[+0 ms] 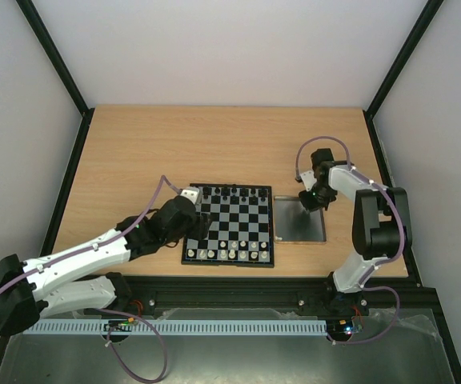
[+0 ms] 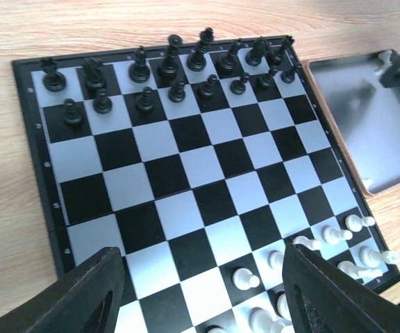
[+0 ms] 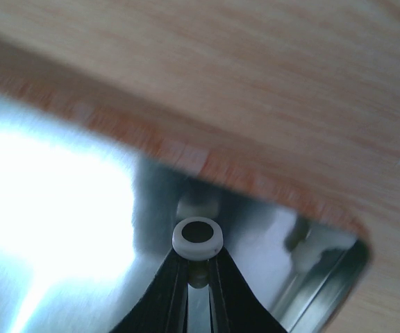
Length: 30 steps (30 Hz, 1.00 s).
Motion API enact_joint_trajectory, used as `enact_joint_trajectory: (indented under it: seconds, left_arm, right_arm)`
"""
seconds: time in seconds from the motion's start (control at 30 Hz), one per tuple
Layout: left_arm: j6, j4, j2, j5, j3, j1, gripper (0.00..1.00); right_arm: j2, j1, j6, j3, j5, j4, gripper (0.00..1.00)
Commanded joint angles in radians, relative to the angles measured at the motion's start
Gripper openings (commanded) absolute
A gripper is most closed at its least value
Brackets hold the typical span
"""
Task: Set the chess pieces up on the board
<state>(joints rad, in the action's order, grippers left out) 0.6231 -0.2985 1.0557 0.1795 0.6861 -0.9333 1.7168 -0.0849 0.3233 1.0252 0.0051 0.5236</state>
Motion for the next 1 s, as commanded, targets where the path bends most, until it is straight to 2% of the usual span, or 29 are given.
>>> enact_joint_trajectory:
  seconds: [0.0,0.1,0.23,0.4,0.57,0.77,0.97]
  left_arm:
    - [-0.059,-0.088,-0.029,0.052,0.042,0.041,0.66]
    - [-0.106,-0.131,-0.04,0.052,0.058,0.094,0.66]
    - [-0.183,-0.181,-0.051,0.043,0.074,0.184,0.67]
    - [-0.249,-0.168,-0.073,0.001,0.057,0.298,0.68]
    - [-0.281,-0.124,-0.082,-0.051,0.042,0.38,0.67]
    - [-0.303,-0.097,-0.098,-0.115,0.033,0.465,0.67]
    - [-0.306,-0.091,-0.109,-0.128,0.026,0.47,0.67]
  right_arm:
    - [-0.104,-0.038,0.12,0.021,-0.056,0.226,0.05]
    - [-0.156,-0.128,0.179,0.044,-0.03,0.304,0.05]
    - [-0.172,-0.29,0.229,0.112,0.078,0.406,0.05]
    - [-0.114,-0.514,0.283,0.228,0.275,0.558,0.06]
    - [-0.025,-0.707,0.31,0.27,0.514,0.631,0.06]
    - [0.16,-0.821,0.29,0.369,0.676,0.713,0.08]
    - [0.309,-0.883,0.272,0.477,0.748,0.765,0.08]
